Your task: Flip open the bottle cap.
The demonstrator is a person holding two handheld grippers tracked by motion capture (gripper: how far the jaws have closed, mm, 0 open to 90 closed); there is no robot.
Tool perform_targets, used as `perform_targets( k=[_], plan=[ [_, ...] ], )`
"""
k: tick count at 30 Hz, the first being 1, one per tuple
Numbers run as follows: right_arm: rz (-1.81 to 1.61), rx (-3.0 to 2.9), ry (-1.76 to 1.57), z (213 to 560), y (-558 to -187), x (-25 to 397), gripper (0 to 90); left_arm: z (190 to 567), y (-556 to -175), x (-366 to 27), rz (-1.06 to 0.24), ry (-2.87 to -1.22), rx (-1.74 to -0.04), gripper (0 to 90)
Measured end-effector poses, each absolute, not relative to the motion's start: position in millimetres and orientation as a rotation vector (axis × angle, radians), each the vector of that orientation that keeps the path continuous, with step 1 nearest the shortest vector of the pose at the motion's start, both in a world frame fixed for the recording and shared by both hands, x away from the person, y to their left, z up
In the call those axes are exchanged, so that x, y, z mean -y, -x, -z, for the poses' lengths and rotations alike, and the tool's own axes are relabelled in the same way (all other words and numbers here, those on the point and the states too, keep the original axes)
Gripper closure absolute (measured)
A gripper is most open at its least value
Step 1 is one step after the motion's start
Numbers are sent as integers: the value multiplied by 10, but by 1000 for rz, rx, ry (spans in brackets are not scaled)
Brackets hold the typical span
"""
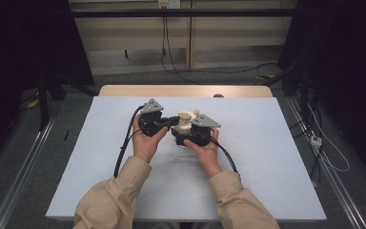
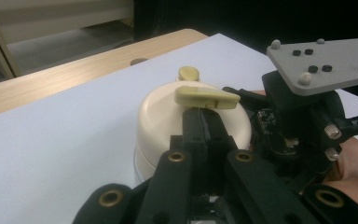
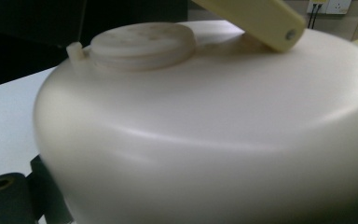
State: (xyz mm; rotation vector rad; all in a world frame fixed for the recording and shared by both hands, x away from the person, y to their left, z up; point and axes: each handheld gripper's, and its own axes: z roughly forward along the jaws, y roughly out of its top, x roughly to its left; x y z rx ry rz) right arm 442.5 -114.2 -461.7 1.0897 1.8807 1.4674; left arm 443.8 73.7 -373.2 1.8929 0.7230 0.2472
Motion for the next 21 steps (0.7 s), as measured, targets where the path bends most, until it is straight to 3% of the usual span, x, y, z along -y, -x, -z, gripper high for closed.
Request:
perform_targets(
  k=[21],
  plan=[
    [-1466,-1880,-1090,4615,-4424,1140,63,3695,-4477,-670,-254,-1889,-721,900]
  ],
)
